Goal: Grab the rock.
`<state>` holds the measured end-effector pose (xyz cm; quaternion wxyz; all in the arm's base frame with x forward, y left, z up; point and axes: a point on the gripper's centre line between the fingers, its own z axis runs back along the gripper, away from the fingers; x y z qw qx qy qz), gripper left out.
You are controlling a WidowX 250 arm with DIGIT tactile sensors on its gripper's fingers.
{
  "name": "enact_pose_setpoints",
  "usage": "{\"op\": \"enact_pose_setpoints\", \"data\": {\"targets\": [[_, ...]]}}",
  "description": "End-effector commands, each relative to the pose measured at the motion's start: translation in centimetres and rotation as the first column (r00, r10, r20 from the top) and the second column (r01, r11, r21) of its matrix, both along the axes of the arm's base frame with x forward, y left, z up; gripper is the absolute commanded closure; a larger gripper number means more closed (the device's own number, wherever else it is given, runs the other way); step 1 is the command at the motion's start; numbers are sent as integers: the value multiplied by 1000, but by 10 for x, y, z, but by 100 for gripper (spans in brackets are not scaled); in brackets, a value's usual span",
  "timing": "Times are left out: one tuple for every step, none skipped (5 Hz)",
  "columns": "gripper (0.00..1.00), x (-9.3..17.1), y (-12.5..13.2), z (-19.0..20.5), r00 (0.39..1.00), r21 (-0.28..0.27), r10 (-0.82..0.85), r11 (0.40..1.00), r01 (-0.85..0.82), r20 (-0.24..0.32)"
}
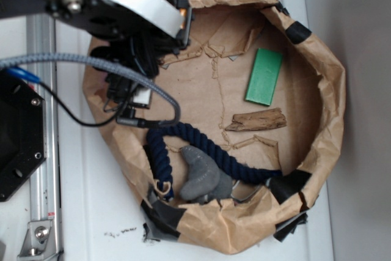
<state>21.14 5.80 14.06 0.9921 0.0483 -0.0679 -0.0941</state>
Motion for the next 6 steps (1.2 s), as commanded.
{"op": "enact_pose_setpoints", "data": {"targets": [[0,13,5,-27,1000,58,1,998,0,-23],[0,11,-7,-49,996,42,-54,997,58,-75],[0,7,-7,-64,993,36,-67,997,71,-99],[0,-1,18,-77,992,25,-47,998,51,-121],[0,-3,39,-74,993,-9,-23,1000,22,-113],[0,-7,48,-78,992,-16,-14,1000,12,-126]]}}
